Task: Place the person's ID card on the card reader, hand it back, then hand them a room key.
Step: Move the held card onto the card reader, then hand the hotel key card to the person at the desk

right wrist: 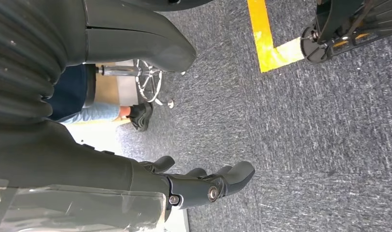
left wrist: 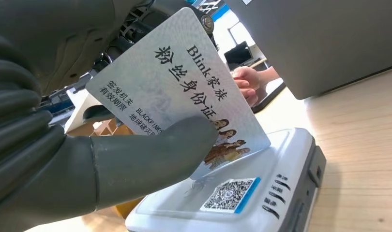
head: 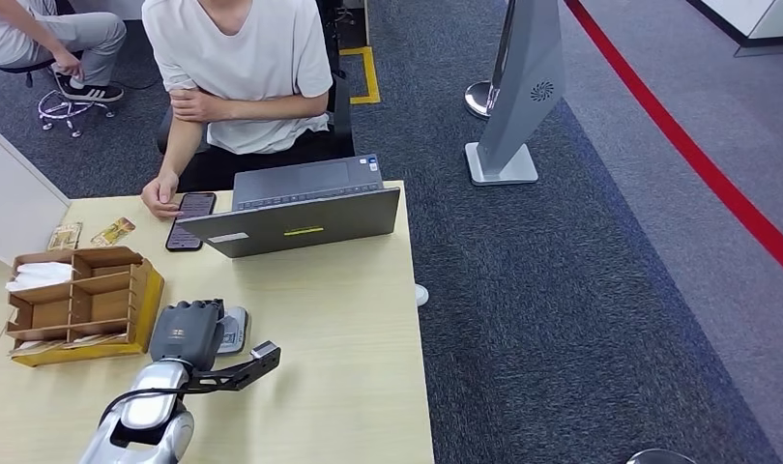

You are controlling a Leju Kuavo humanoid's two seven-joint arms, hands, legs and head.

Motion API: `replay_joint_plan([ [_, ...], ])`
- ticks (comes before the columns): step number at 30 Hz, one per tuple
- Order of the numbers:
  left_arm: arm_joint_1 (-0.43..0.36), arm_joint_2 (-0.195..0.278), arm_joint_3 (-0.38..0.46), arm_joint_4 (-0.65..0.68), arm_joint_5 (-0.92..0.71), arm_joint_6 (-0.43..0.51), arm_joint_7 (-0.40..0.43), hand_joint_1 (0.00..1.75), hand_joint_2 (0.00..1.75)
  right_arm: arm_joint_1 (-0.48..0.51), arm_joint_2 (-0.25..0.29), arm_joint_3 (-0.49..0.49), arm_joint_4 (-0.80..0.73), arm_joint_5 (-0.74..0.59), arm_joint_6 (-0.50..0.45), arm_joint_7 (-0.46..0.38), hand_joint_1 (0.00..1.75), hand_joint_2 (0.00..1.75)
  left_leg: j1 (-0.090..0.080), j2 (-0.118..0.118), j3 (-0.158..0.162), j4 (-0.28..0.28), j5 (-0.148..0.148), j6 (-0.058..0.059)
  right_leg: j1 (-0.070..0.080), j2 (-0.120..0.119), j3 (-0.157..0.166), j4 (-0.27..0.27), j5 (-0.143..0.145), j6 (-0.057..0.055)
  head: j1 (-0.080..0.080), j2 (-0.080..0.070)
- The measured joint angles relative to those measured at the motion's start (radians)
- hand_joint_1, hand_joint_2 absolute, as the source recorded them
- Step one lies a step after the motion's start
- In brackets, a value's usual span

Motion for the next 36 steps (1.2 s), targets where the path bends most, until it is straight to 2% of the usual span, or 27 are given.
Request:
replay_joint_plan([
  [11, -0.033, 0.0, -0.011, 0.021, 0.033, -0.03, -0.021, 1.75, 1.75, 0.0, -0.001, 0.0, 0.0, -0.001, 0.0, 0.0, 0.0, 1.75, 0.0, 0.0, 0.0, 0.0, 0.0, 0.0, 0.0, 0.0, 0.0, 0.0, 0.0, 0.0, 0.0, 0.0],
  [16, -0.036, -0.02, -0.012, -0.04, 0.045, 0.151, -0.014, 1.75, 1.75, 0.001, -0.001, 0.0, 0.0, -0.001, 0.0, 0.0, 0.0, 1.75, 0.0, -0.001, -0.001, 0.001, 0.0, 0.0, 0.0, -0.001, 0.0, 0.0, 0.001, 0.0, 0.0, 0.0],
  [20, -0.036, -0.036, -0.012, -0.118, 0.043, 0.188, -0.013, 1.75, 1.75, 0.002, -0.001, 0.001, 0.0, 0.0, -0.001, 0.0, 0.0, 1.75, 0.0, 0.0, -0.001, 0.001, 0.0, 0.001, 0.0, 0.0, -0.001, 0.0, 0.001, 0.0, 0.0, 0.0],
  [24, -0.032, -0.043, -0.012, -0.196, 0.043, 0.307, -0.036, 1.75, 1.75, 0.003, -0.001, 0.004, 0.0, 0.002, -0.001, 0.0, 0.0, 1.75, 0.0, -0.001, -0.002, 0.001, 0.0, 0.001, 0.0, -0.001, -0.001, 0.0, 0.001, 0.0, 0.0, 0.0],
  [27, -0.041, -0.05, -0.012, -0.273, 0.032, 0.345, -0.057, 1.75, 1.75, 0.003, -0.001, 0.01, 0.0, 0.003, -0.001, 0.0, 0.0, 1.75, 0.0, -0.001, -0.002, 0.001, 0.0, 0.001, 0.0, -0.001, -0.001, 0.0, 0.001, 0.0, 0.0, 0.0],
  [32, -0.099, -0.066, -0.012, -0.334, 0.027, 0.344, -0.073, 1.75, 1.75, 0.003, -0.001, 0.024, 0.0, 0.021, 0.002, 0.0, 0.0, 1.75, 0.0, -0.001, -0.002, 0.001, 0.001, 0.001, 0.0, -0.001, -0.001, 0.0, 0.001, 0.001, 0.0, 0.0],
  [34, -0.148, -0.07, -0.011, -0.327, 0.033, 0.346, -0.062, 1.75, 1.75, 0.003, -0.001, 0.032, 0.0, 0.036, 0.006, 0.0, 0.0, 1.75, 0.0, -0.001, -0.002, 0.001, 0.001, 0.001, 0.0, -0.001, -0.001, 0.0, 0.002, 0.001, 0.0, 0.0],
  [36, -0.231, -0.072, -0.003, -0.283, 0.041, 0.363, -0.05, 1.75, 1.75, 0.002, -0.001, 0.045, 0.0, 0.058, 0.013, 0.0, 0.0, 1.75, 0.0, -0.002, -0.003, 0.001, 0.003, 0.002, 0.0, -0.002, -0.001, 0.0, 0.002, 0.002, 0.0, 0.0],
])
